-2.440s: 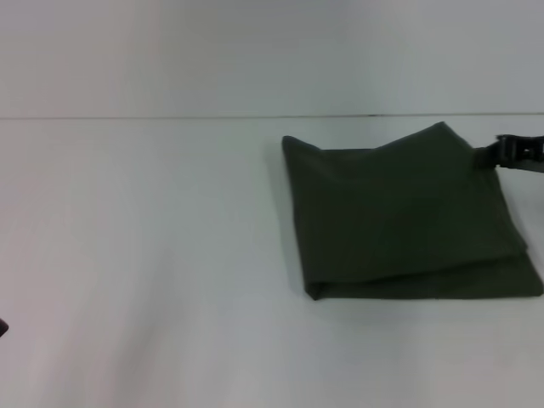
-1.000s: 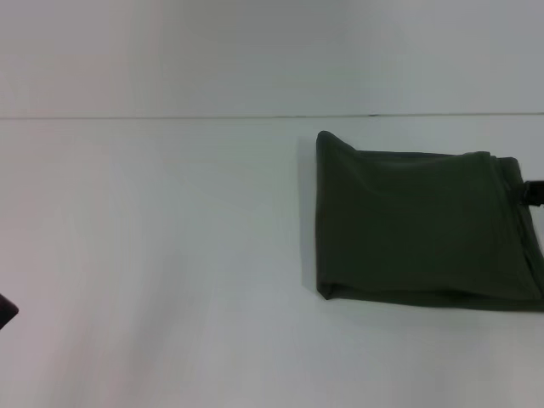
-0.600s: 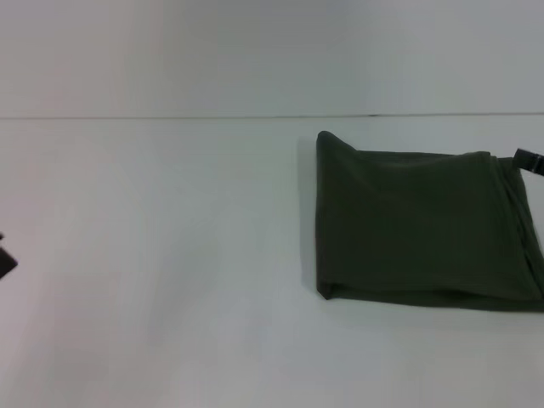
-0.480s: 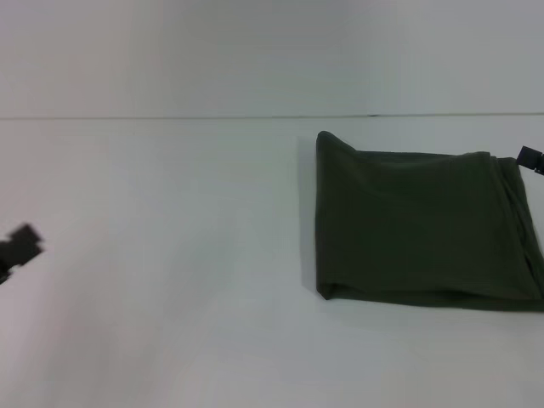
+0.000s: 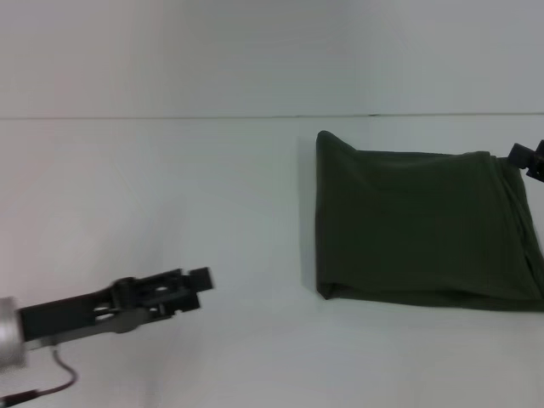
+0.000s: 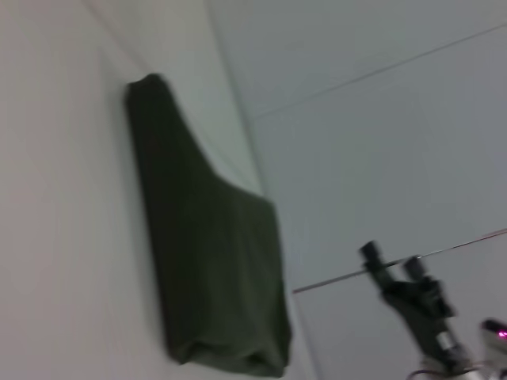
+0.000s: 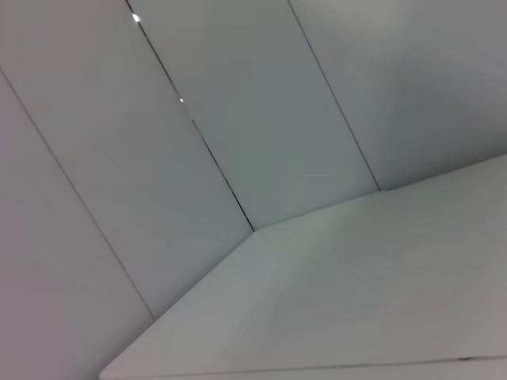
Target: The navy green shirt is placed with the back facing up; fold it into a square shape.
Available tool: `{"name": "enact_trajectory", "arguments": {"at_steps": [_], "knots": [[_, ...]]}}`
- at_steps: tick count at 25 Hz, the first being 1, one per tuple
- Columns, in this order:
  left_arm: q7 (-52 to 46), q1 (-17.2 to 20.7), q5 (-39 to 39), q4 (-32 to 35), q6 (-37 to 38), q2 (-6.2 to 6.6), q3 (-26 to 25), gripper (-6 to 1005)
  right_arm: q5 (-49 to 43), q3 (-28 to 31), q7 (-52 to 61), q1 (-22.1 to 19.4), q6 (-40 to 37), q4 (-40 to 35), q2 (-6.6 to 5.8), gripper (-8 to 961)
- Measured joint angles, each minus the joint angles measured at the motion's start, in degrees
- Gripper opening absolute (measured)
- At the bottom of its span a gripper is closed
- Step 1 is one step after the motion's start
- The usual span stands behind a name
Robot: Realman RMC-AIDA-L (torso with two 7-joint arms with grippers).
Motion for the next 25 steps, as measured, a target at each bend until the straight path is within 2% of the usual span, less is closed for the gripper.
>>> {"name": "enact_trajectory", "arguments": {"at_steps": [1,5,10,15,19,25], "knots": [[-1.54,-0.95,0.27,-0.09,-3.6,-0.71,2.59,741,0.04,0.0,-0.04,0.18,-0.03,0.03,0.04,940],[-5.75,-2.71,0.34,-0.09,-9.78,-1.66,8.59,738,1.92,0.03,-0.43,0.25,-1.22,-0.36,0.04,940],[-7.46,-5.81,0.42,-0.37,-14.93,-3.28,12.18,734,5.63,1.54,-3.21,-0.67,-1.62,-0.48,-0.39,940],[-8.17,-8.69,0.41,-3.97,-22.66,-3.69,15.28,731,5.9,3.33,-5.18,-0.8,2.15,-0.23,0.1,940],[-8.28,-9.9,0.02,-5.64,-25.9,-3.86,16.6,728,5.94,3.86,-6.74,-0.8,4.09,-0.4,0.73,940],[-8.02,-13.98,-0.21,-10.12,-28.88,-4.21,16.75,724,6.02,5.44,-6.88,-0.38,4.69,-0.39,0.78,940]]}}
